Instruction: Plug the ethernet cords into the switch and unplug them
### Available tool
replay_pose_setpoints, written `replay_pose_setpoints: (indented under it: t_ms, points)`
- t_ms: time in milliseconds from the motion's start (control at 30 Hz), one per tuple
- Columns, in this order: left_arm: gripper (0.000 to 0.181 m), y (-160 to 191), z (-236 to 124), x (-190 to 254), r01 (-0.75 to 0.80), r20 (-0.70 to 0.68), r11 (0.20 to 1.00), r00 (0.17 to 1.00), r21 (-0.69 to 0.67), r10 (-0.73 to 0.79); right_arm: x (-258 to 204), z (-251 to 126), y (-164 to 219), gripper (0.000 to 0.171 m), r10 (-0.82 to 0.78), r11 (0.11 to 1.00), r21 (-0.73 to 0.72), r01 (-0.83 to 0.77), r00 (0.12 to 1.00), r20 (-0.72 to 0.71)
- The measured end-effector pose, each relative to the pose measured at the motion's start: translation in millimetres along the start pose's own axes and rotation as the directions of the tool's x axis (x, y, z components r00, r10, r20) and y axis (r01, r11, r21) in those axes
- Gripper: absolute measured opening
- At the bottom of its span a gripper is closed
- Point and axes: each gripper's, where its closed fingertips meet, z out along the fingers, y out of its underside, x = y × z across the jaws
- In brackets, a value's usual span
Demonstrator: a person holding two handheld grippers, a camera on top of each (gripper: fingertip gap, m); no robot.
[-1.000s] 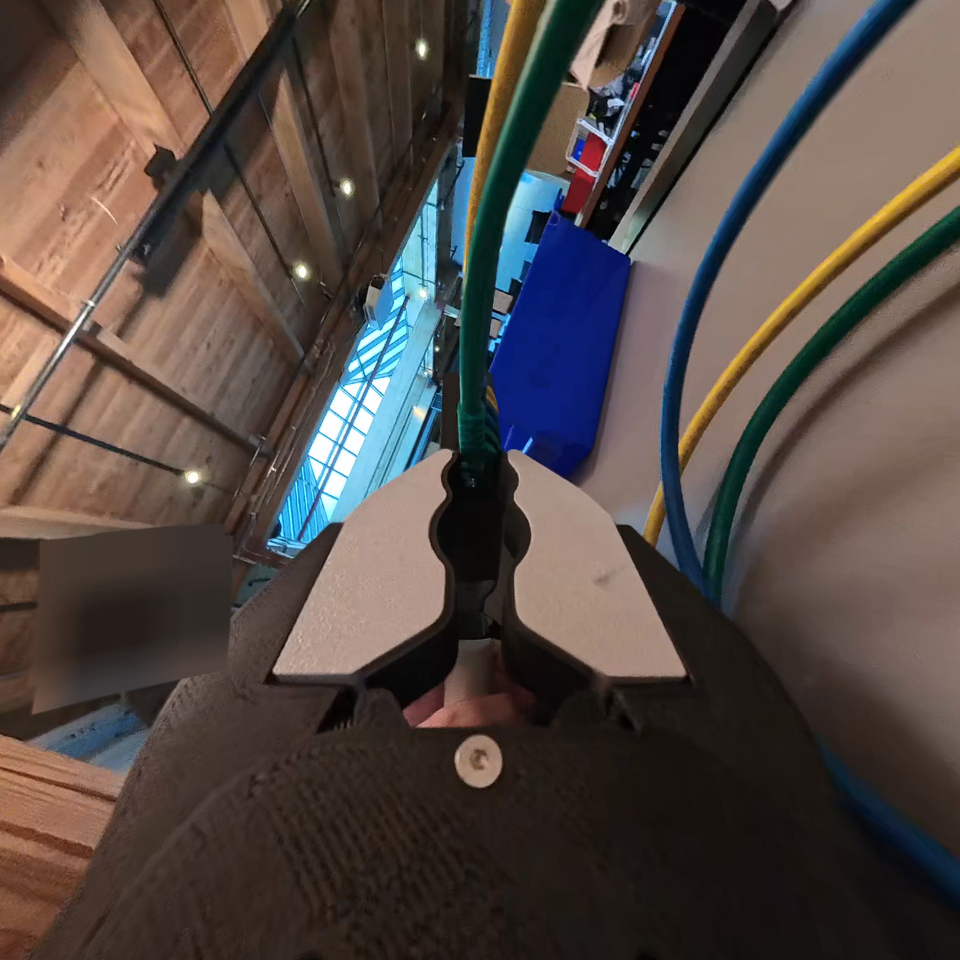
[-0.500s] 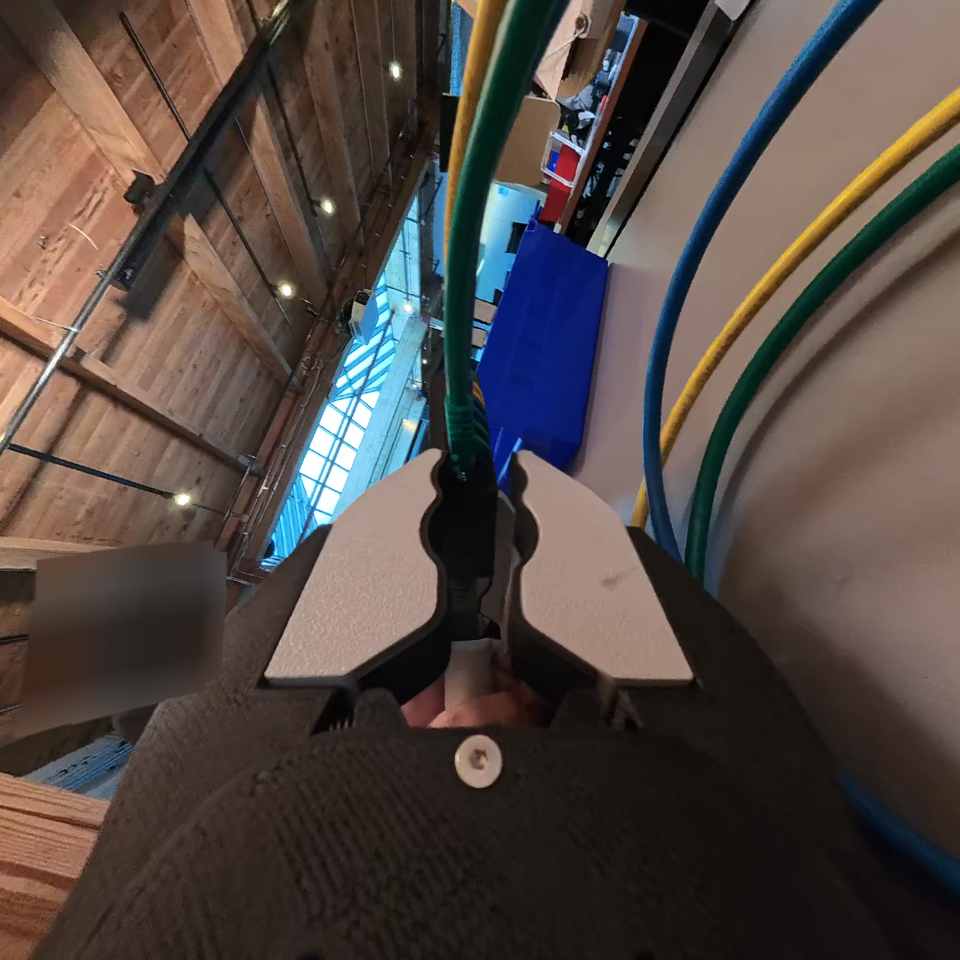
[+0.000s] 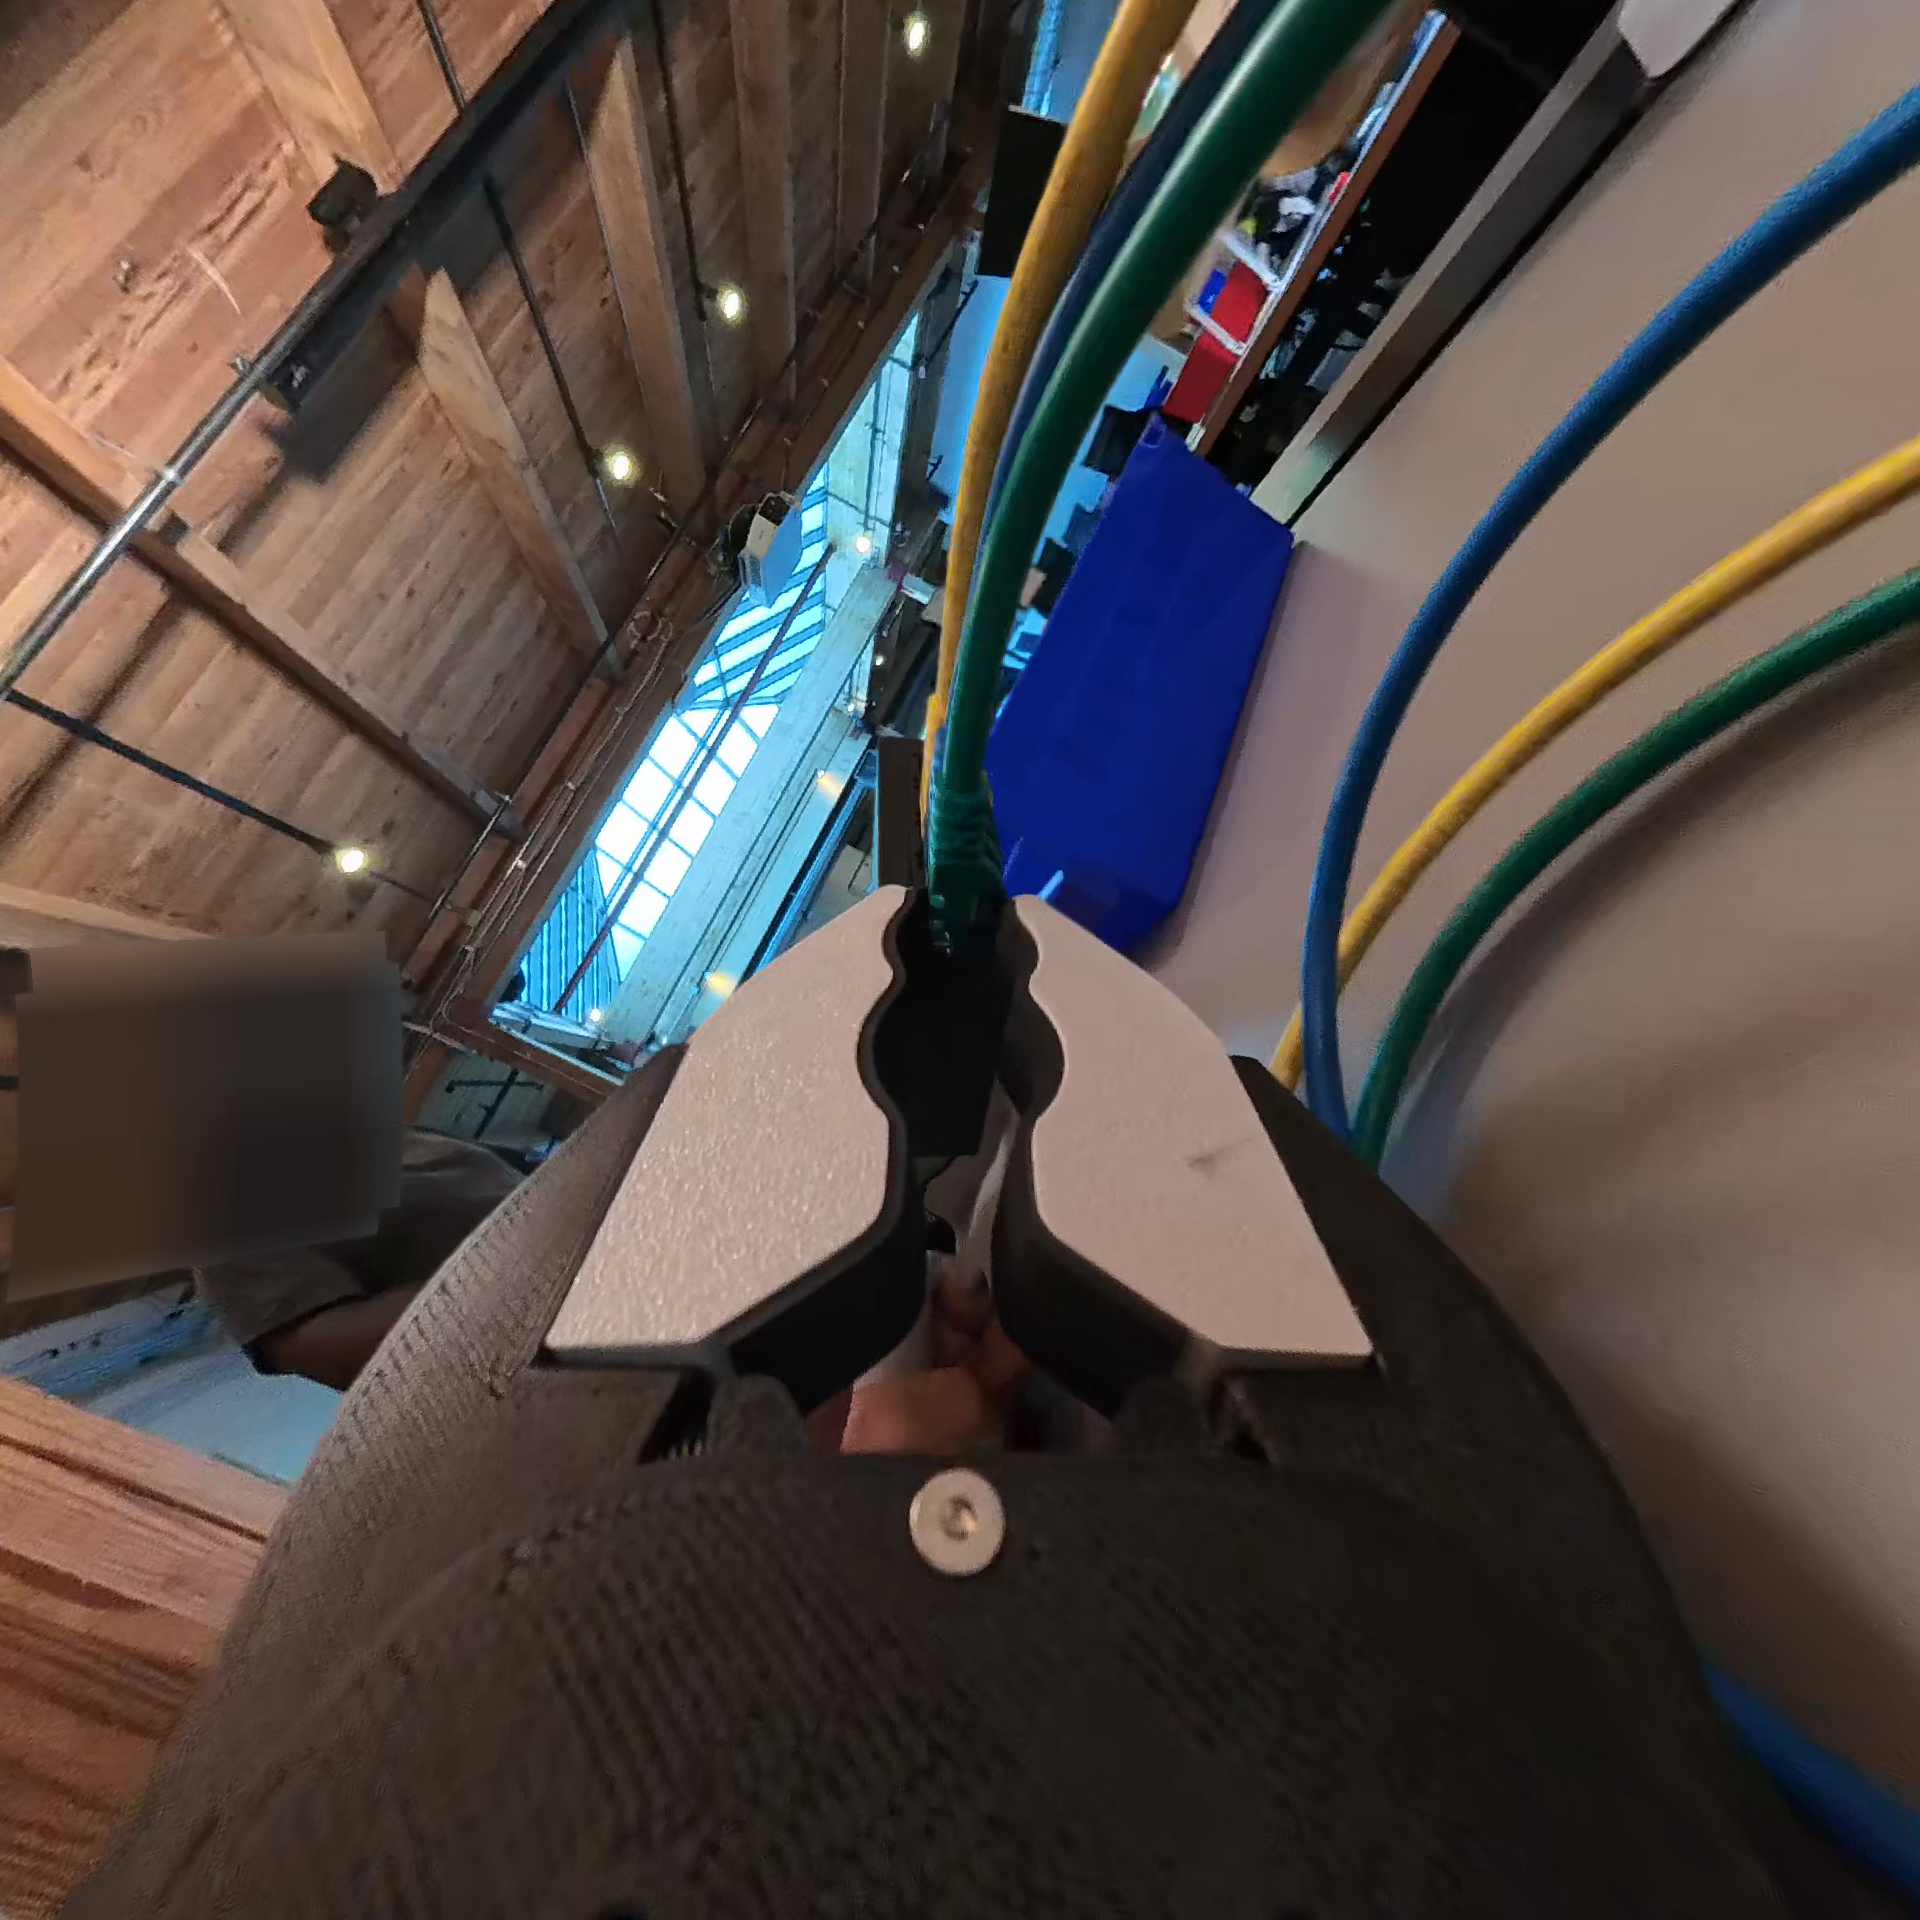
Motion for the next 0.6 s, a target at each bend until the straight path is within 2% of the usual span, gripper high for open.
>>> replay_pose_setpoints:
  t_ms: [167, 267, 300, 367, 467, 600]
  points:
    - [0.026, -4.3, -3.1, 3.2, 0.066, -0.052, 0.998, 0.997, 0.018, -0.065, -3.7, 4.1, 1.3, 0.013, -0.086, 0.996, -0.039, 0.086, 0.996, -0.001]
    - [0.026, -3.7, -1.3, 4.9, -0.088, -0.009, 0.996, 0.996, -0.001, 0.088, -5.2, 2.5, -0.7, 0.013, -0.052, 0.998, -0.043, 0.053, 0.998, 0.039]
    - [0.026, -3.4, -1.1, 7.6, -0.095, -0.016, 0.995, 0.995, -0.010, 0.095, -8.1, 2.0, -1.1, 0.013, -0.076, 0.996, -0.051, 0.078, 0.996, 0.047]
    - [0.026, -3.5, -1.7, 11.0, 0.022, -0.063, 1.000, 0.998, -0.017, -0.023, -12.0, 2.0, -0.9, 0.013, -0.134, 0.988, -0.072, 0.137, 0.990, 0.038]
    - [0.026, -3.7, -1.8, 10.0, 0.099, -0.082, 0.995, 0.992, 0.000, -0.099, -11.3, 1.3, -0.4, 0.013, -0.157, 0.983, -0.092, 0.159, 0.987, 0.034]
    - [0.026, -4.3, -1.8, 10.5, 0.024, -0.048, 1.000, 0.999, -0.004, -0.024, -11.1, 1.4, -0.6, 0.013, -0.157, 0.981, -0.106, 0.161, 0.986, 0.049]
